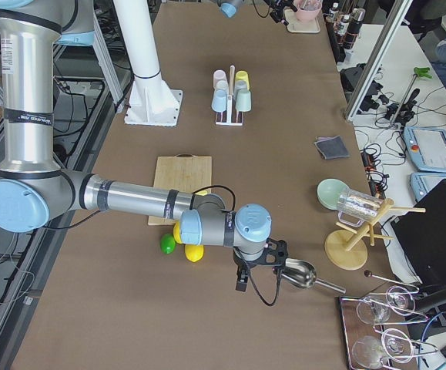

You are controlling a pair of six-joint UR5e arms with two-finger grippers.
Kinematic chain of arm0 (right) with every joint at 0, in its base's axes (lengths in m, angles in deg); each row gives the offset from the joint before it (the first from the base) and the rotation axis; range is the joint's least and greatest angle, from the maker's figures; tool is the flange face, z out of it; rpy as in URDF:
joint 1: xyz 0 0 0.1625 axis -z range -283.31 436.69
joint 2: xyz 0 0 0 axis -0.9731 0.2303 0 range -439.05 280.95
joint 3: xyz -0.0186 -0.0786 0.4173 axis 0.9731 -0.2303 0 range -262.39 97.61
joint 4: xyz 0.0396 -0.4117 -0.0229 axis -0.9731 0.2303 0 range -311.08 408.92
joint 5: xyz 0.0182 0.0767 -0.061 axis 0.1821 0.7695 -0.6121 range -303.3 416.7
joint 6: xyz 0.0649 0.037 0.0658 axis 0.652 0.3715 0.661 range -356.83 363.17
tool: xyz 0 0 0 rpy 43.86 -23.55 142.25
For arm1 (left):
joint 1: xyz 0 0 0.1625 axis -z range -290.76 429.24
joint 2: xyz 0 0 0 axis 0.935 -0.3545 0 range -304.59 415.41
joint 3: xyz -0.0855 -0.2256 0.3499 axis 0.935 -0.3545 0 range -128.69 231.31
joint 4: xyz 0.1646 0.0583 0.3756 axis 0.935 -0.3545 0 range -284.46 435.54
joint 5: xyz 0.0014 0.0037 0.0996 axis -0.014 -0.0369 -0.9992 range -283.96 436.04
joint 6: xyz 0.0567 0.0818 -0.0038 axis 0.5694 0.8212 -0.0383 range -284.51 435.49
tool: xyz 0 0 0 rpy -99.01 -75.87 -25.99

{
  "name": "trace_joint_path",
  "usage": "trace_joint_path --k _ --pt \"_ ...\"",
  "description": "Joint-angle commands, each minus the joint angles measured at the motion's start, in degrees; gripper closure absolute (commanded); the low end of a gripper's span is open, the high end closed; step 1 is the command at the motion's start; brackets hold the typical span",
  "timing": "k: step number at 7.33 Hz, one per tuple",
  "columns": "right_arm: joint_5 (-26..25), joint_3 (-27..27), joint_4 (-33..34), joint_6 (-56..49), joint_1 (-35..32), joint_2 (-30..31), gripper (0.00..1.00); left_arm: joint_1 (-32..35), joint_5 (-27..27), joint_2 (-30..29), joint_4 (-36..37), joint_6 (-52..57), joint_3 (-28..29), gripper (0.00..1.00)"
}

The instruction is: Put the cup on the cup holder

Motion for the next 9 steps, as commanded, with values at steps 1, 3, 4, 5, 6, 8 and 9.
trace_joint_path --k 1,3,4,5,6,8,9 --pt "0.15 -0.41 -0.71 -0.51 0.4 0.22 0.0 3.89 4.98 1.36 20.16 0.06 -6.16 0.02" --pt "-0.37 1.08 -0.72 -0.69 0.22 0.83 0.0 4.52 10.77 1.9 40.19 0.06 -10.3 0.02" --pt "-0.47 3.43 -0.2 -0.69 -0.47 2.23 0.0 5.48 12.97 1.99 46.72 0.06 -9.7 0.02" --pt "-0.47 3.54 -0.54 -0.69 -0.48 2.85 0.0 5.67 13.51 3.99 47.13 -0.02 -7.96 0.02" --pt "-1.08 3.63 -0.72 -0.69 -0.57 2.86 0.0 7.76 15.26 7.49 46.44 0.06 -5.94 0.02" --pt "-0.99 3.54 -0.72 -0.69 -0.57 3.38 0.0 20.18 28.39 9.19 46.78 5.73 4.56 0.02" --pt "-1.08 3.54 -0.81 -0.61 -0.57 3.82 0.0 27.39 34.2 9.63 46.87 15.7 12.55 0.02"
